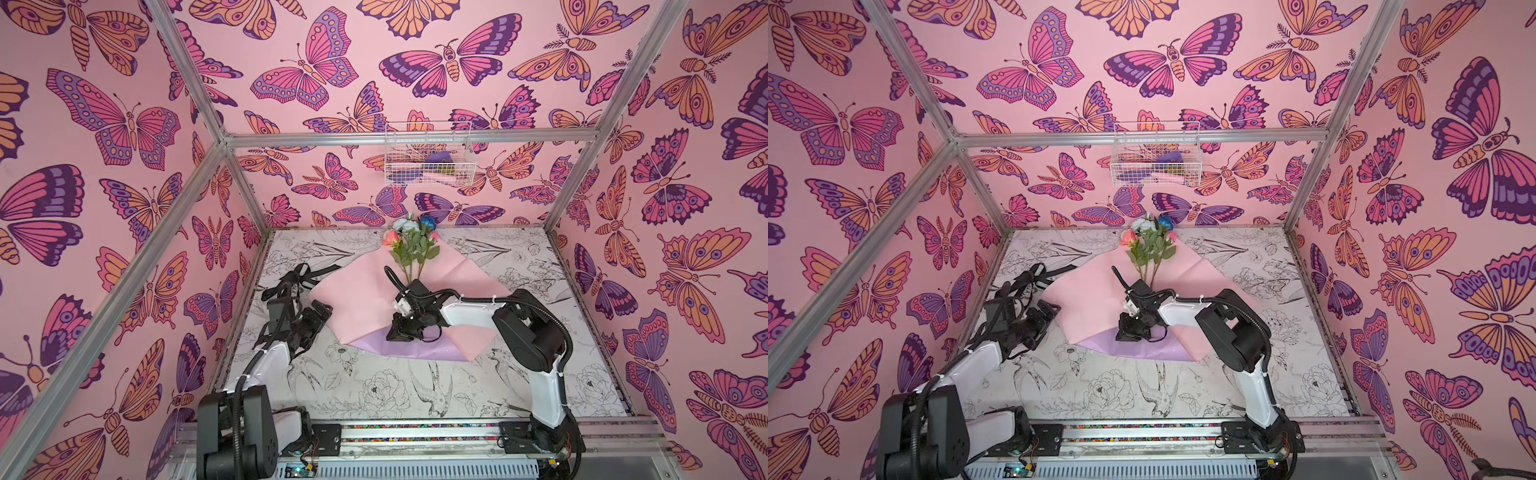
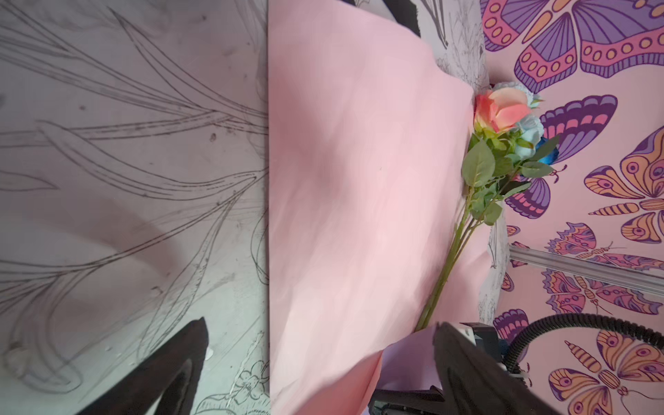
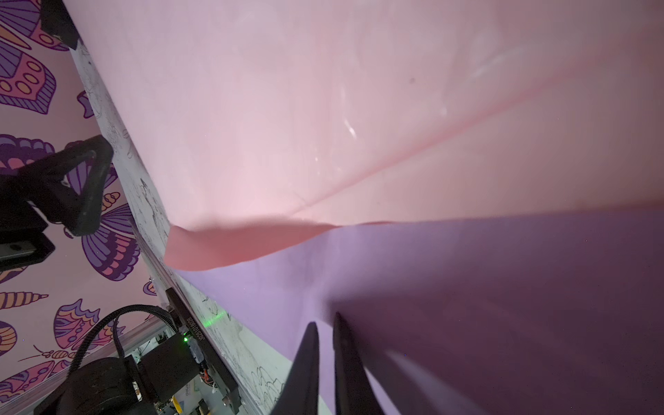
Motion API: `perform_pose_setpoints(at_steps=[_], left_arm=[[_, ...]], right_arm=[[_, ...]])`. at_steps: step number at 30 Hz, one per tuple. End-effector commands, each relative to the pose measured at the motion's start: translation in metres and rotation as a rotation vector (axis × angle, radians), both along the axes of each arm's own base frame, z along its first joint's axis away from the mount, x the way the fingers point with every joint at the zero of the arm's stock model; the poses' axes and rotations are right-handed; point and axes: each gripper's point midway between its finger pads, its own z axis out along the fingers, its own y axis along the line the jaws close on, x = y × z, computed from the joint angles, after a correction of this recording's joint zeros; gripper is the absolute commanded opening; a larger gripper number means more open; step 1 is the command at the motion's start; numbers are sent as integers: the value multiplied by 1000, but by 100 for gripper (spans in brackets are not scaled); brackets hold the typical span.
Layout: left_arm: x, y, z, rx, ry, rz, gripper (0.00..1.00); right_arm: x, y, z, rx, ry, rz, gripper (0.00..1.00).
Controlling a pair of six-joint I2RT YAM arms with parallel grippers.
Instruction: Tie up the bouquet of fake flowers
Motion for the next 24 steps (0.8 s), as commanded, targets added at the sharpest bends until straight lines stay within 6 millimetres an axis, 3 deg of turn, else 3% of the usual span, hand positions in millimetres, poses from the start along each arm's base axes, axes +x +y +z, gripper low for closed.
perform_pose_setpoints(at_steps=[1,11,19,24], left_arm=[[5,-8,-7,-59,-10,-25,100],[2,-13,-39,-84,35,-38,100],[23,-36,-30,-117,-94,-124,100],[40,-39,-16,-110,-211,-149,100]], right_arm=[[1,-5,-14,-35,15,-17,14],[0,-3,-14,-30,28,-10,14],[0,-3,-17,-32,35,-10,14],[1,-3,-15,-29,34,-15,14]])
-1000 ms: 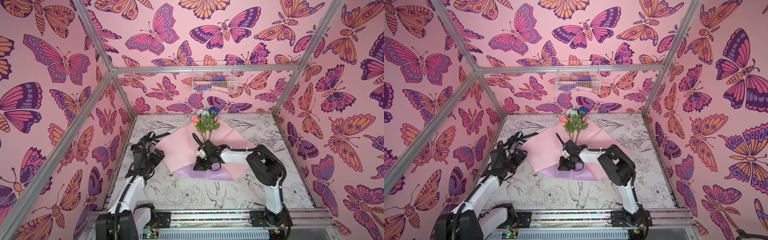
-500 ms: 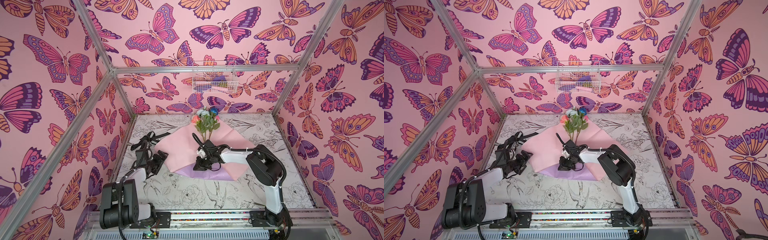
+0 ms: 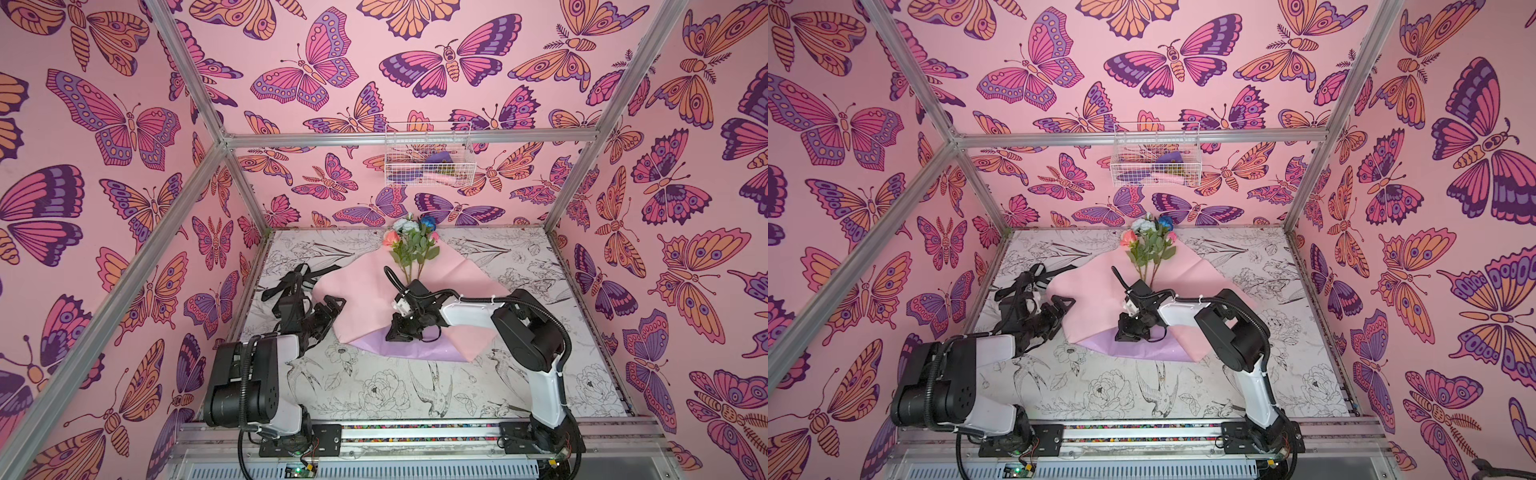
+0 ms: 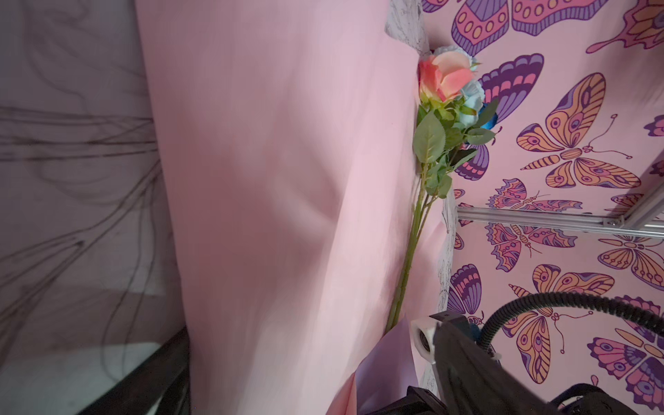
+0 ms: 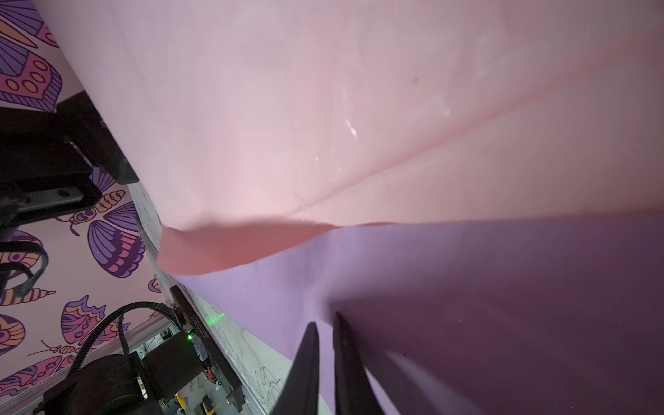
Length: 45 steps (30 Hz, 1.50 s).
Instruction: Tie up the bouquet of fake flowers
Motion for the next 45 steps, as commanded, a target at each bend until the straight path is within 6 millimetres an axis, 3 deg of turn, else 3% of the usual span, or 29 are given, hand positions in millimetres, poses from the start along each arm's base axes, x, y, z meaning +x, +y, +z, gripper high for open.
perform_pose_setpoints(at_steps=[1,7,15,26,36,45], left_arm=[[4,-3,3,-7,-64,-13,100],[17,-8,36,-60,-233,-19,88],[14,-6,52,-44,-288,-2,70],[-4,0,48,160,-210,7,36],[0,-10,46,180,-201,-34,2],[15,-19,83,174,-274,-52,0]], right_arm=[[2,-6,-15,-43,26,-23,14],[7,-4,-8,-26,19,-32,14],[17,3,-2,-14,1,-27,14],[34,7,-6,-14,-10,-33,14],[50,17,-14,-3,-9,-43,14],[58,13,-27,-31,1,-64,14]])
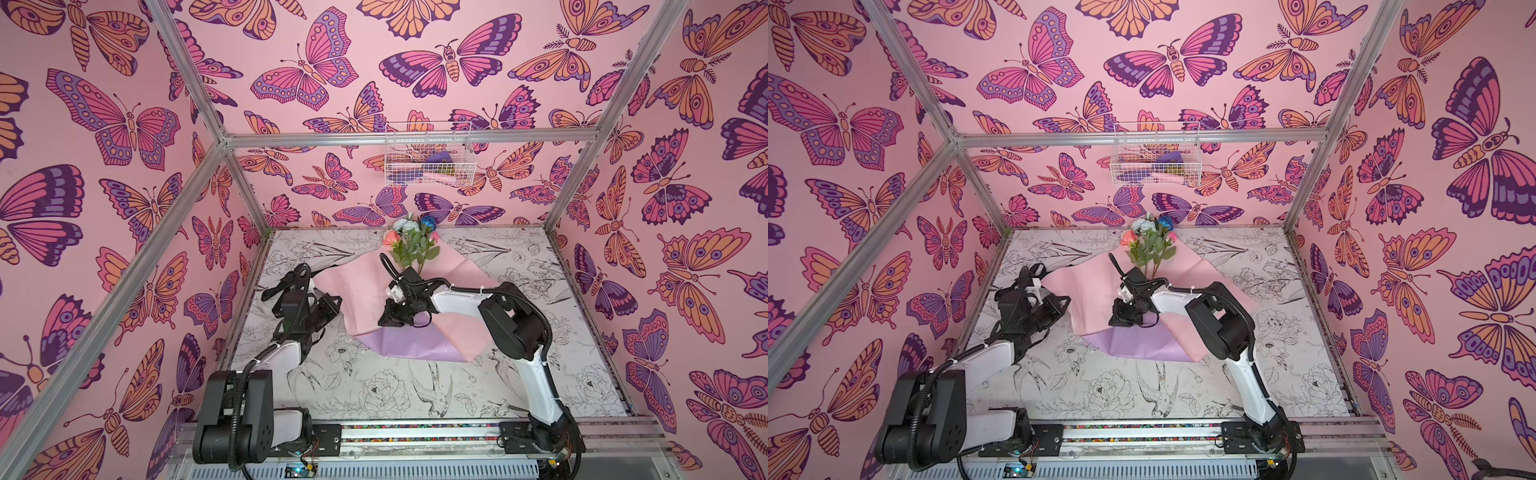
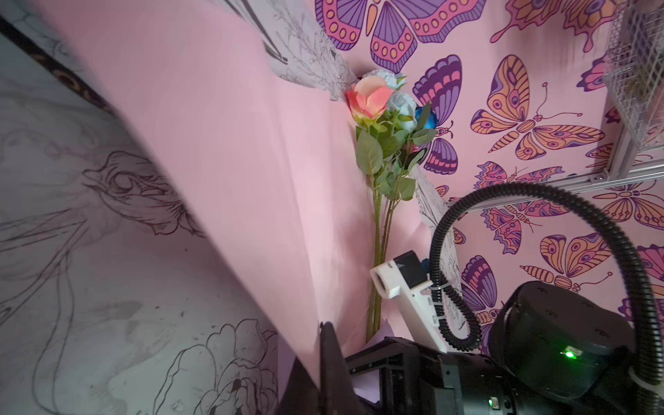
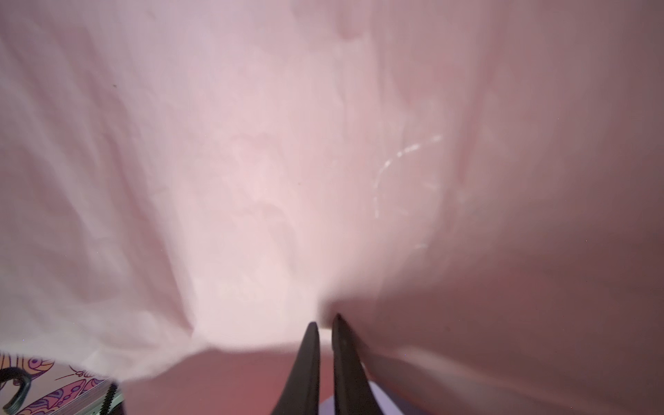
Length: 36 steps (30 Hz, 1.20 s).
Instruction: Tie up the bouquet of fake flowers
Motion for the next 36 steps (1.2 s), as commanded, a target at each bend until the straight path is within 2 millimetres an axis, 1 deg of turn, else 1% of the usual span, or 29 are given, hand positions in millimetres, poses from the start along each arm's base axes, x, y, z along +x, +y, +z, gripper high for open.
perform_pose_setpoints(at_steps=[1,3,6,9,12,17,21,22,24,26,29,32,34,36], left_arm=[[8,-8,24,15,-52,-25,0],[12,-15,33,17,-70,-43,0],[17,-31,43,17,-89,-87,0],[19,-47,47,18,-96,-129,0],[19,-55,47,16,-95,-150,0],[20,-59,48,25,-96,-154,0],[21,-60,49,28,-99,-155,0],[21,-60,48,28,-97,-155,0],[21,-61,48,26,-96,-156,0],[22,-63,49,27,-99,-160,0],[22,-65,51,29,-104,-163,0],[23,-71,54,33,-111,-171,0],[24,-75,53,33,-109,-181,0],[24,-80,53,32,-107,-193,0]], right_arm=[[3,-13,-31,-82,30,-31,14],[2,-14,-36,-88,36,-32,13],[3,-16,-41,-94,44,-37,13],[8,-18,-37,-87,35,-40,13],[18,-23,-21,-78,-3,-36,14],[30,-36,25,-101,-128,-14,17],[28,-47,52,-122,-196,-14,19],[26,-50,58,-119,-207,-19,19],[19,-55,64,-114,-210,-30,19],[7,-58,63,-111,-201,-36,18],[-13,-57,55,-117,-176,-40,17],[-33,-49,45,-97,-132,-41,15],[-47,-39,38,-71,-103,-32,14],[-55,-30,34,-50,-86,-20,14]])
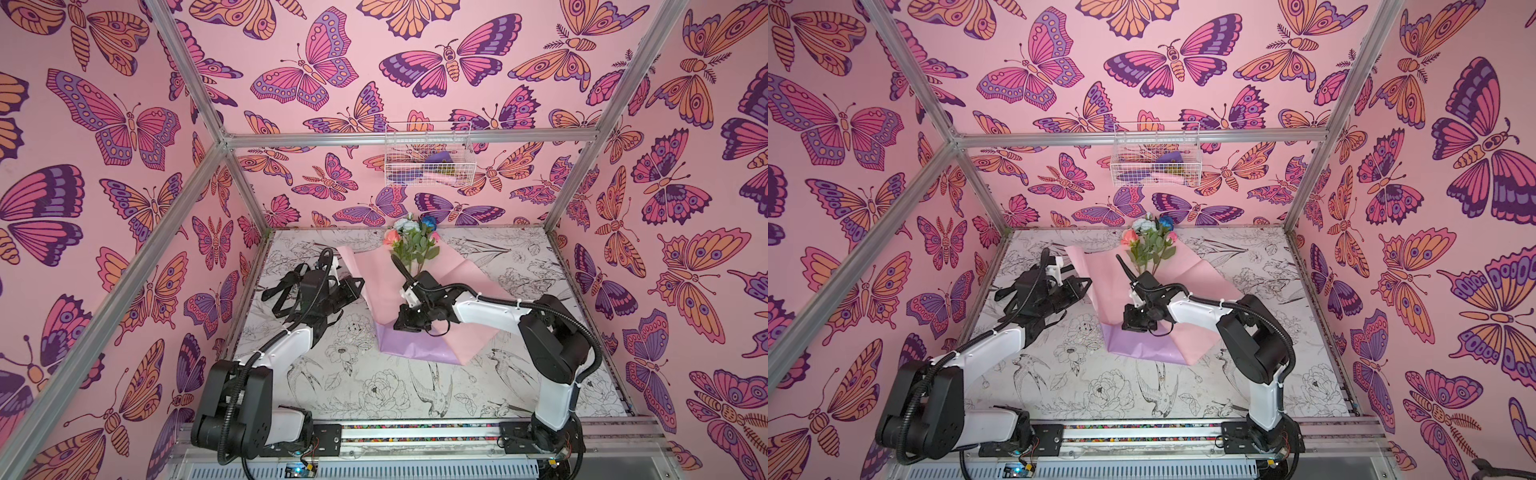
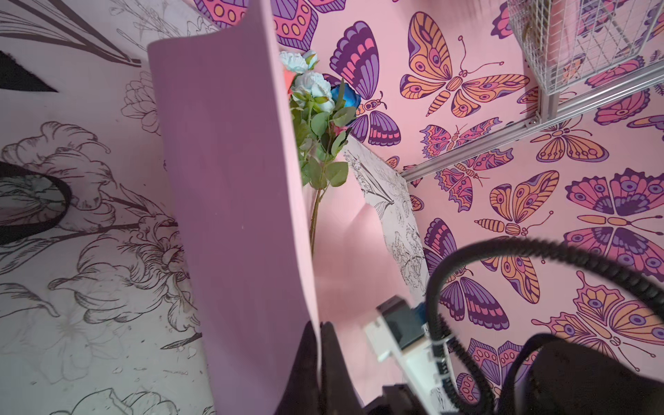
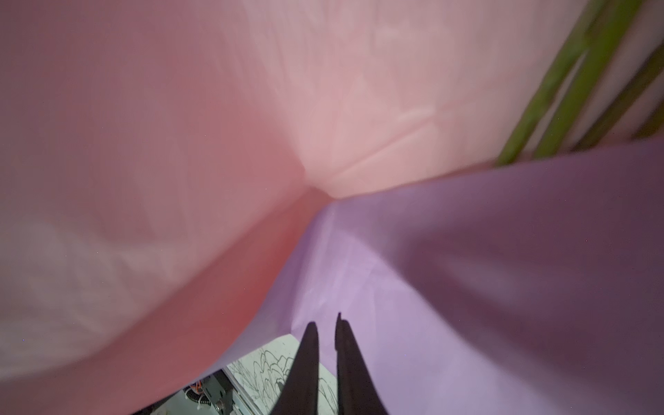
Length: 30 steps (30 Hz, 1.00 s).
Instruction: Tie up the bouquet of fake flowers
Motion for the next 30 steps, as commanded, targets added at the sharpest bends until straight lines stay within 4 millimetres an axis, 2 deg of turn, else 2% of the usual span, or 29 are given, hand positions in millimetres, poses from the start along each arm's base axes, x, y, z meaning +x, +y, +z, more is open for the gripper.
perform_pose_setpoints(at_steps=[1,11,14,22,30], left_arm=[[4,-8,0,21,-10,-19,0],[9,-40,-6,43,-1,-67,0],[9,-52,-9,44,9,-93,0],[9,-83,-19,40,26,-173,0],[11,-91,-27,46,38,-195,0]], right_arm=[[-6,21,-1,66,25,-7,14],[-5,41,-27,168,113,-50,13],[-6,42,-34,178,138,-68,14],[-10,19,-36,104,92,-94,14],[-5,-15,-20,-28,-35,-122,20]])
